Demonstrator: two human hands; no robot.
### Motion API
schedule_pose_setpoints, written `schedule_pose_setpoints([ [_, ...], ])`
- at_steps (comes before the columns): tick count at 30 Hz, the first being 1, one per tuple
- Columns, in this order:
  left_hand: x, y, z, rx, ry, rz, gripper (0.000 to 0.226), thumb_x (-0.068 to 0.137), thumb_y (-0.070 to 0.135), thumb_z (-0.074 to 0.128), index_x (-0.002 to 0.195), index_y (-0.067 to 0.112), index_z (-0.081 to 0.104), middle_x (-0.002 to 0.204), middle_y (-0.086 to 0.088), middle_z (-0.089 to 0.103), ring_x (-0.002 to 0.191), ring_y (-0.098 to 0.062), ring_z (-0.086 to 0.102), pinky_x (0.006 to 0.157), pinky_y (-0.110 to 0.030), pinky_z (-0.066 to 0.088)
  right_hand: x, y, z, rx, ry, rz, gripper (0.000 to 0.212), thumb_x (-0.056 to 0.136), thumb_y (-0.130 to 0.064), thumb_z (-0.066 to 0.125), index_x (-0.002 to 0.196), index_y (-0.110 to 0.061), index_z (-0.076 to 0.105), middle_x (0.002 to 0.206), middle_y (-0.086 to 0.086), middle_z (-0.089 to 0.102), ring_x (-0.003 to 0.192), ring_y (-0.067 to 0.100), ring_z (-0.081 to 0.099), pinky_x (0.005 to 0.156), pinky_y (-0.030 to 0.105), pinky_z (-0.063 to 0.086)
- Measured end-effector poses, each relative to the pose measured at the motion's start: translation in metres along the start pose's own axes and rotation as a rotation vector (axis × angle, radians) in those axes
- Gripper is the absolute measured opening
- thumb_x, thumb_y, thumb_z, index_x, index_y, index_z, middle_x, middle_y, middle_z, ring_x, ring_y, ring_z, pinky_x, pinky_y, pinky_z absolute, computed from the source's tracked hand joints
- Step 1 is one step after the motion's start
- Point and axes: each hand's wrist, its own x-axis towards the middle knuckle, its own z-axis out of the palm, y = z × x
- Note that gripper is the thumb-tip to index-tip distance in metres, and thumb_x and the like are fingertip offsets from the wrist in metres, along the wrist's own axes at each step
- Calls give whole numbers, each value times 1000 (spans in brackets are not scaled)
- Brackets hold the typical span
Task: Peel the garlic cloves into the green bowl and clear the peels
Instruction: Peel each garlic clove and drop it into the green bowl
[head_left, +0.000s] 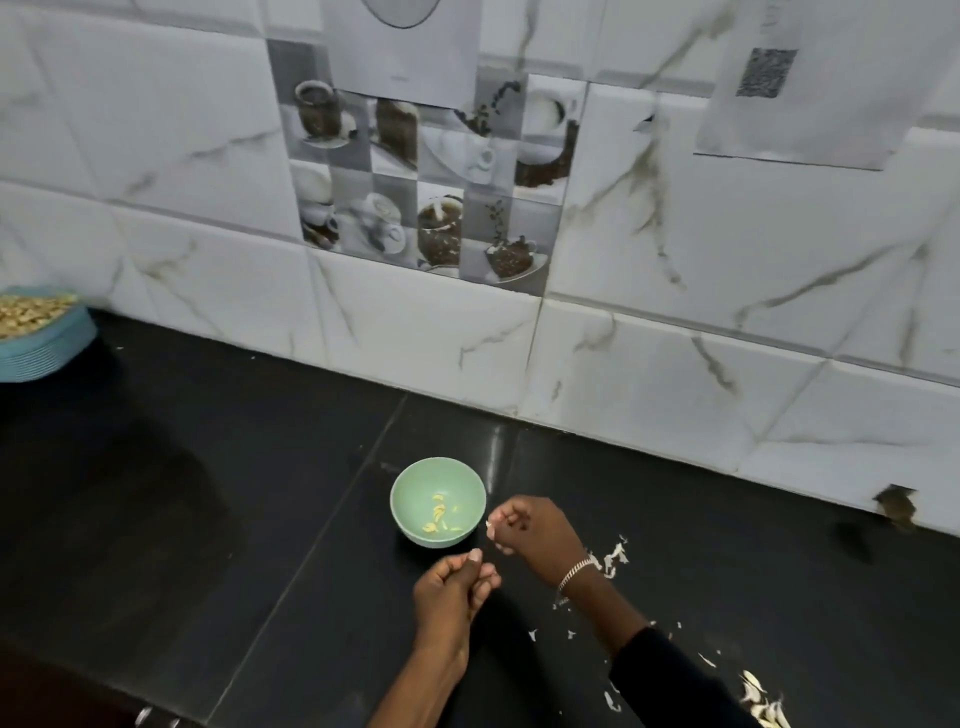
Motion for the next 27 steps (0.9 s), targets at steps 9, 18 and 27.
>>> schedule_pose_setpoints([
  [9, 4, 19, -47, -30, 100, -29, 8, 92, 4, 68, 89, -4, 67, 74, -17, 69, 61, -18, 67, 52, -16, 54, 77, -8, 53, -210, -24, -25, 10, 81, 2, 70, 83, -4, 78, 67, 0, 68, 61, 13, 65, 68, 26, 57],
  [18, 14, 35, -52, -24, 100, 0, 7, 94, 3, 65, 97, -2, 69, 77, -15, 71, 61, -16, 68, 52, -16, 54, 70, -2, 36, 230, 35, 80, 11, 91, 5, 64, 96, 1, 73, 82, 20, 72, 67, 25, 73, 55, 23, 55],
  [27, 11, 16, -7, 14, -9, -16, 8, 94, 1, 64, 99, -2, 68, 79, -14, 68, 63, -15, 67, 53, -15, 54, -5, -7, -35, 408, 198, 71, 14, 94, -6, 67, 82, 2, 69, 67, 13, 67, 50, 19, 62, 46, 24, 48],
])
